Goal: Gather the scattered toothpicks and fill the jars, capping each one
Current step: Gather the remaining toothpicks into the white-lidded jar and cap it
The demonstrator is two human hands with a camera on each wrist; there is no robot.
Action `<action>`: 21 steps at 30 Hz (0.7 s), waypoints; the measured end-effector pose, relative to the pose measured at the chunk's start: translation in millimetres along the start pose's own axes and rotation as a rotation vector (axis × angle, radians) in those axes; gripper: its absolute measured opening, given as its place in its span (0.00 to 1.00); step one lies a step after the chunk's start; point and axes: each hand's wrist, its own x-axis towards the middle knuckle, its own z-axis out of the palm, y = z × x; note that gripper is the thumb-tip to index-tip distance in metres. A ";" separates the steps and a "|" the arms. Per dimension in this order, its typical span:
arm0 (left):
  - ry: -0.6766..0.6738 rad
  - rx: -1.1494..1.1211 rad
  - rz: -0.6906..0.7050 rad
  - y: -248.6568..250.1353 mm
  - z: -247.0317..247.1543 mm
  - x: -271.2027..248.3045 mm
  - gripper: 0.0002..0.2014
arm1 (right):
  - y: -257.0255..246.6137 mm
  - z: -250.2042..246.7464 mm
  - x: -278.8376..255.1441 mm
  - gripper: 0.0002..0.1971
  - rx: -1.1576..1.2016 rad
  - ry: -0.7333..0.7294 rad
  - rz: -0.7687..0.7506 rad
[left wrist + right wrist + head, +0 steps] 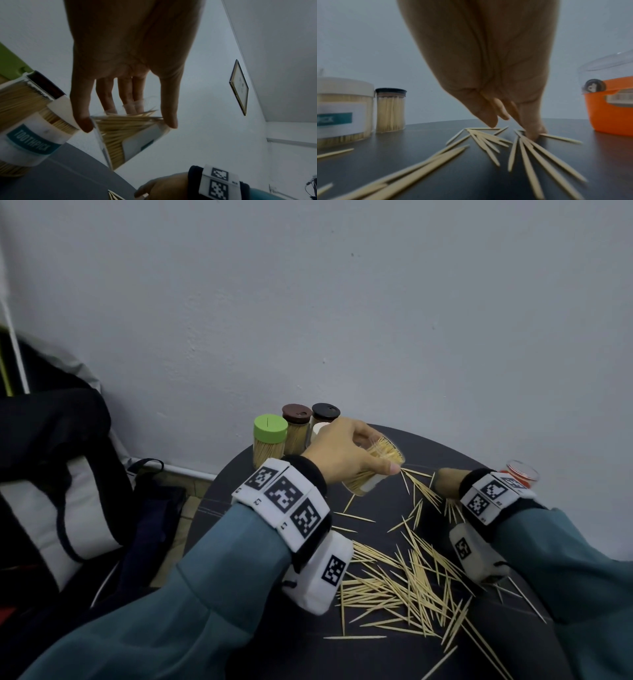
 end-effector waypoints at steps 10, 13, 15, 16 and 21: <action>0.016 0.021 0.015 -1.1 -1.1 -1.3 0.28 | -19.6 -1.2 -16.1 0.32 0.197 0.030 -0.164; 0.012 0.025 0.018 -0.6 -1.1 -1.4 0.28 | -18.5 -0.4 -26.7 0.30 0.178 0.063 -0.188; 0.012 0.021 0.018 0.9 -1.7 -1.9 0.27 | -19.1 1.2 -37.1 0.28 0.184 0.058 -0.190; 0.012 0.022 0.020 1.5 -1.9 -2.2 0.27 | -19.0 2.4 -43.0 0.28 0.197 0.050 -0.195; 0.020 0.055 0.013 0.4 -1.3 -4.3 0.29 | -20.7 11.0 -72.8 0.23 0.194 0.038 -0.281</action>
